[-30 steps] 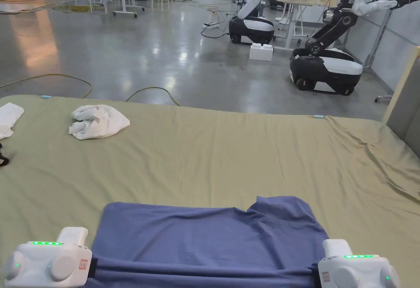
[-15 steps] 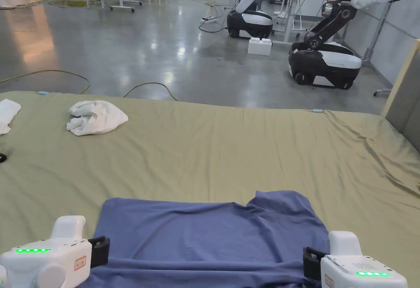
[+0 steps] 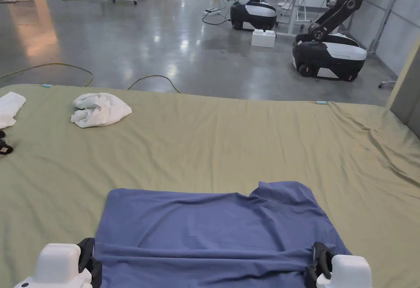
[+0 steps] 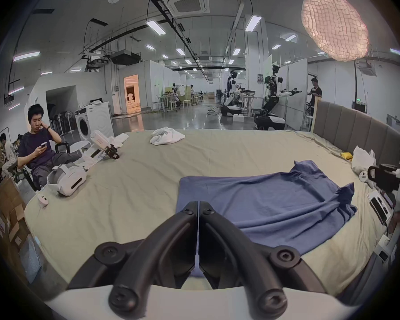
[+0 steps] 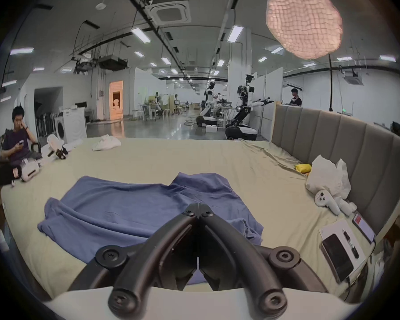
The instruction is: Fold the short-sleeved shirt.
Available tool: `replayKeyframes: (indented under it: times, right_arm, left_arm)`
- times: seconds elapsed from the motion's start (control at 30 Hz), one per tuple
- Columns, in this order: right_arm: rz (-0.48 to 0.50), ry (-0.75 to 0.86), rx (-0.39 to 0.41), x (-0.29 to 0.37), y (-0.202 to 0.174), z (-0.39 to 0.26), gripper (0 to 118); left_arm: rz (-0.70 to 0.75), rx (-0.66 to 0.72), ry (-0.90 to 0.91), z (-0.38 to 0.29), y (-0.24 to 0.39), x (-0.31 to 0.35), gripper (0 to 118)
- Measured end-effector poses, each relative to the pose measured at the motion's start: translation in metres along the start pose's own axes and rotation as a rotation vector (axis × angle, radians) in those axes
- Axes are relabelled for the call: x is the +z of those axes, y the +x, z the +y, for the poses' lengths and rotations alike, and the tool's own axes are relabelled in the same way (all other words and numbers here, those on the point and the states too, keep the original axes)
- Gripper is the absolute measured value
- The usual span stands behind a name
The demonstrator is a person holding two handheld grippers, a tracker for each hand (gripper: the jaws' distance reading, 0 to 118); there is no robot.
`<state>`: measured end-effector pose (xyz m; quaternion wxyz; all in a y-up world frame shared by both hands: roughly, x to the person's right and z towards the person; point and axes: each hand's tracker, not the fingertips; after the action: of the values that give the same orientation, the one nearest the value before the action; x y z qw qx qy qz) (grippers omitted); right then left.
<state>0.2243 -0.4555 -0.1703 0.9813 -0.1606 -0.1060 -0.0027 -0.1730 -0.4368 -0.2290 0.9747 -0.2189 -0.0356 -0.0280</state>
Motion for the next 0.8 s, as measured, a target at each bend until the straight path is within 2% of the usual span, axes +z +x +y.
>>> replayKeyframes:
  times: [0.13, 0.37, 0.47, 0.57, 0.6, 0.77, 0.8]
  right_arm:
    - [-0.001, 0.022, -0.018, 0.011, 0.003, 0.003, 0]
    - [-0.002, 0.009, -0.001, 0.008, 0.009, 0.009, 0]
    - [-0.008, -0.01, -0.008, 0.005, 0.013, 0.007, 0]
    - [-0.02, -0.03, -0.011, 0.004, 0.017, 0.002, 0]
    - [-0.025, -0.039, -0.012, 0.004, 0.018, 0.0, 0]
    - [-0.057, -0.089, -0.015, 0.001, 0.029, -0.011, 0]
    - [-0.063, -0.101, -0.017, 0.0, 0.032, -0.013, 0]
  left_arm:
    - [0.045, 0.068, -0.071, -0.01, -0.019, -0.003, 2]
    - [0.011, 0.235, -0.475, -0.032, -0.063, -0.073, 5]
    - [0.007, 0.246, -0.603, -0.042, -0.071, -0.105, 25]
    - [-0.003, 0.282, -0.684, -0.05, -0.07, -0.127, 63]
    - [0.006, 0.281, -0.694, -0.052, -0.068, -0.13, 66]
    - [0.06, 0.159, -0.688, -0.052, -0.044, -0.13, 63]
    - [0.056, 0.118, -0.681, -0.052, -0.039, -0.13, 53]
